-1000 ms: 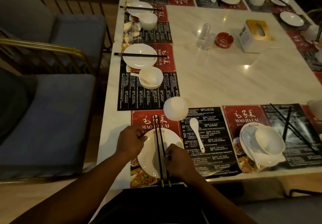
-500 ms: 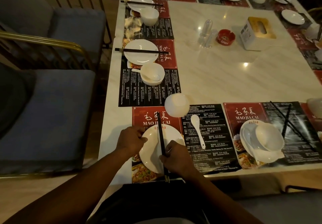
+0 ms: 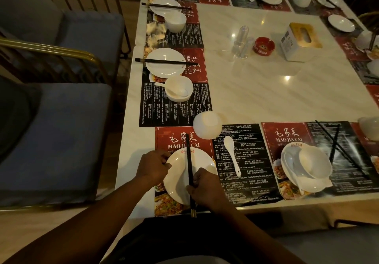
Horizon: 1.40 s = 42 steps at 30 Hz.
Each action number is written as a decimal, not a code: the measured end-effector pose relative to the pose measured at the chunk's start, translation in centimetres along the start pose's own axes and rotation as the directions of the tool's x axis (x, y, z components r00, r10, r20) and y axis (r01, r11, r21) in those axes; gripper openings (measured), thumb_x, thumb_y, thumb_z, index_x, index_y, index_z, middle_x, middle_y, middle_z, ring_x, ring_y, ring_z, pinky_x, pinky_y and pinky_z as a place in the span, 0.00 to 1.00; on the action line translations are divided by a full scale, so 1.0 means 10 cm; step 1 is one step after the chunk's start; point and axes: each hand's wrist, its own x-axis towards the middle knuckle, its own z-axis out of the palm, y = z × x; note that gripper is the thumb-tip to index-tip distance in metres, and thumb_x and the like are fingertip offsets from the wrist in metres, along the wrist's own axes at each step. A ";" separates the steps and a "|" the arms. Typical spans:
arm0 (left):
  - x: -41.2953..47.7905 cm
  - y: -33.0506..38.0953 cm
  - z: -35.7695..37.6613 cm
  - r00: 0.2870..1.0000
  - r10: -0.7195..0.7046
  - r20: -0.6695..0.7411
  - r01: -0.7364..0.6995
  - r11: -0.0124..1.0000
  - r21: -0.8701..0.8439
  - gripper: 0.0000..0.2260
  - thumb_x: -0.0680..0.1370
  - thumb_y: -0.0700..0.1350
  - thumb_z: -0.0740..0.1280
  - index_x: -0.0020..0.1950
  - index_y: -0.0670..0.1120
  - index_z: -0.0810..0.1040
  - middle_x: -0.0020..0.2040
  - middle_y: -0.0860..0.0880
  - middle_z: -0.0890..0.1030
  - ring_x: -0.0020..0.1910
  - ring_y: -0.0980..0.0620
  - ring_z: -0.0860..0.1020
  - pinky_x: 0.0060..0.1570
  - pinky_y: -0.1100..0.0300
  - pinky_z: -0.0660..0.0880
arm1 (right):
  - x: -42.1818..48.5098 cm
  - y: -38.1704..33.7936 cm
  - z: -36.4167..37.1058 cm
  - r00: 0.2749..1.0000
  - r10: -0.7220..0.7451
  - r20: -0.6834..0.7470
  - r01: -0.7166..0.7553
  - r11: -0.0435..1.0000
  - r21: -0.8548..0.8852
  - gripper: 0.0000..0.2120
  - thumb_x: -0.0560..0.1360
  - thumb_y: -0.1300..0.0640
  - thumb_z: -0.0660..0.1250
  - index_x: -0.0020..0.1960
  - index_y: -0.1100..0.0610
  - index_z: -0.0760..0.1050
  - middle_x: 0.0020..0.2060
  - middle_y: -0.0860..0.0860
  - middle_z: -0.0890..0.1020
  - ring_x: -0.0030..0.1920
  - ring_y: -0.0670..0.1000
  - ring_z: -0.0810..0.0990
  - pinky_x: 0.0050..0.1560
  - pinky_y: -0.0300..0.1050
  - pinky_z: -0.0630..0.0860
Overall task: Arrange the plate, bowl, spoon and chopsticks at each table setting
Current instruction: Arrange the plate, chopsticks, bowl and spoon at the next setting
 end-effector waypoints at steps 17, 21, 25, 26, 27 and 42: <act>-0.04 0.01 -0.01 1.000 0.015 0.014 -0.016 1.000 0.022 0.15 0.74 0.45 0.76 0.59 0.51 0.81 0.53 0.51 0.84 0.49 0.51 0.81 0.56 0.55 0.78 | -0.03 -0.03 -0.01 1.000 0.018 -0.015 -0.018 1.000 0.002 0.15 0.69 0.48 0.76 0.48 0.48 0.73 0.46 0.46 0.84 0.42 0.43 0.79 0.35 0.28 0.68; -0.03 0.02 -0.01 1.000 0.009 0.008 -0.009 1.000 0.013 0.15 0.73 0.47 0.76 0.59 0.51 0.81 0.52 0.51 0.84 0.48 0.52 0.81 0.54 0.56 0.79 | -0.03 -0.02 -0.03 1.000 0.009 -0.013 -0.009 1.000 0.011 0.16 0.69 0.47 0.76 0.50 0.49 0.73 0.46 0.47 0.84 0.44 0.44 0.82 0.36 0.29 0.72; -0.03 0.07 0.00 0.999 0.034 -0.033 -0.033 0.999 0.036 0.15 0.73 0.48 0.76 0.59 0.51 0.81 0.52 0.51 0.84 0.50 0.50 0.82 0.54 0.56 0.77 | -0.05 -0.03 -0.09 0.999 -0.005 -0.040 0.005 1.000 0.013 0.16 0.69 0.43 0.74 0.50 0.48 0.73 0.40 0.46 0.84 0.37 0.40 0.79 0.31 0.27 0.67; -0.02 0.09 0.00 0.998 0.047 -0.050 -0.045 0.998 0.034 0.14 0.73 0.48 0.76 0.58 0.51 0.82 0.52 0.51 0.84 0.50 0.50 0.83 0.53 0.57 0.77 | -0.06 -0.03 -0.12 0.998 -0.012 -0.057 0.013 1.000 0.013 0.15 0.70 0.42 0.73 0.50 0.47 0.73 0.36 0.44 0.83 0.35 0.39 0.79 0.31 0.28 0.67; -0.01 0.10 -0.01 0.996 0.057 -0.068 -0.056 0.998 0.028 0.14 0.73 0.47 0.76 0.58 0.50 0.82 0.52 0.51 0.84 0.50 0.49 0.83 0.52 0.58 0.76 | -0.06 -0.01 -0.16 0.997 -0.018 -0.074 0.019 1.000 0.014 0.13 0.71 0.43 0.73 0.49 0.47 0.73 0.33 0.43 0.81 0.34 0.39 0.78 0.31 0.29 0.67; -0.02 0.65 -0.01 0.951 0.235 -0.202 -0.233 0.972 0.036 0.14 0.75 0.43 0.74 0.60 0.48 0.81 0.57 0.48 0.83 0.56 0.46 0.81 0.57 0.52 0.77 | 0.48 0.67 -0.97 0.952 -0.025 -0.304 -0.016 0.991 -0.134 0.12 0.73 0.57 0.72 0.55 0.55 0.74 0.50 0.50 0.79 0.49 0.50 0.78 0.46 0.43 0.78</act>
